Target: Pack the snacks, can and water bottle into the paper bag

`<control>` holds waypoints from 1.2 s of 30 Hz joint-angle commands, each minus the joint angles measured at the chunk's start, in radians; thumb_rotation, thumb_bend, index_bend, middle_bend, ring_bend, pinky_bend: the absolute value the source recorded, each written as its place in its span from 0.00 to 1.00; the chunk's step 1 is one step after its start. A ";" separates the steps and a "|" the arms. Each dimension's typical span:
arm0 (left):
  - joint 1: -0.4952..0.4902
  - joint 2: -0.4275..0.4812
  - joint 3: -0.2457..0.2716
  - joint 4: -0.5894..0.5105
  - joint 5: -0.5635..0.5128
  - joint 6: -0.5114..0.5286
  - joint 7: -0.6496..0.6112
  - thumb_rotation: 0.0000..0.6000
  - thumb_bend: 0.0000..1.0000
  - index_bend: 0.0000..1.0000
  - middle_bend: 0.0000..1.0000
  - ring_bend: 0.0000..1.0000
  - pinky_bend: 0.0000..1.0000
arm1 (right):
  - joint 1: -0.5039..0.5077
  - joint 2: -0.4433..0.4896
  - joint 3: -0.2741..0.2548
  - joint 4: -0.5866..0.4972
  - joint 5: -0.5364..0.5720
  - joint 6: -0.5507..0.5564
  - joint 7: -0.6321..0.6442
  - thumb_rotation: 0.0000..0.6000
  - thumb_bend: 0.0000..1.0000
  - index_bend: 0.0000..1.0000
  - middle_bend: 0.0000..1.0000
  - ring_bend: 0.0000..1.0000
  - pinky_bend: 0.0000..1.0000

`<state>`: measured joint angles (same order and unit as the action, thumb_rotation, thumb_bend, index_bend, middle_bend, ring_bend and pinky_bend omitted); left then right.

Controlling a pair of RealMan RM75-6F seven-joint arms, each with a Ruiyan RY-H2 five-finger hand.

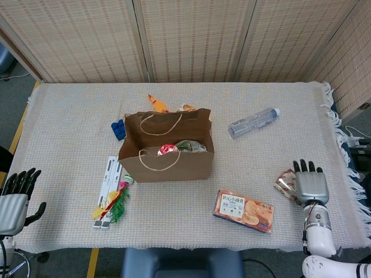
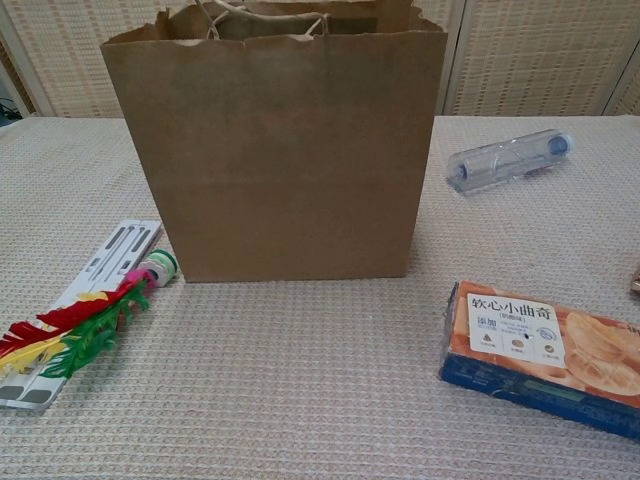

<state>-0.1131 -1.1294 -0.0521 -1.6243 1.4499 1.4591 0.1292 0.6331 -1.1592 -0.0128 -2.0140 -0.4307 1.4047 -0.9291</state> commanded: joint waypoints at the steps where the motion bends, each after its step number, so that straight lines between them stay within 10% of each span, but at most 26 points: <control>1: 0.000 0.001 0.000 0.001 0.000 -0.002 -0.002 1.00 0.37 0.00 0.00 0.00 0.00 | -0.012 -0.055 0.015 0.069 0.050 -0.036 0.015 1.00 0.08 0.00 0.00 0.00 0.16; 36: -0.003 0.010 0.005 0.003 0.008 -0.011 -0.028 1.00 0.37 0.00 0.00 0.00 0.00 | 0.014 -0.328 0.083 0.457 0.237 -0.099 -0.106 1.00 0.11 0.00 0.02 0.01 0.24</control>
<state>-0.1162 -1.1194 -0.0475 -1.6219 1.4580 1.4480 0.1016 0.6434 -1.4735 0.0698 -1.5711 -0.1945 1.3070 -1.0228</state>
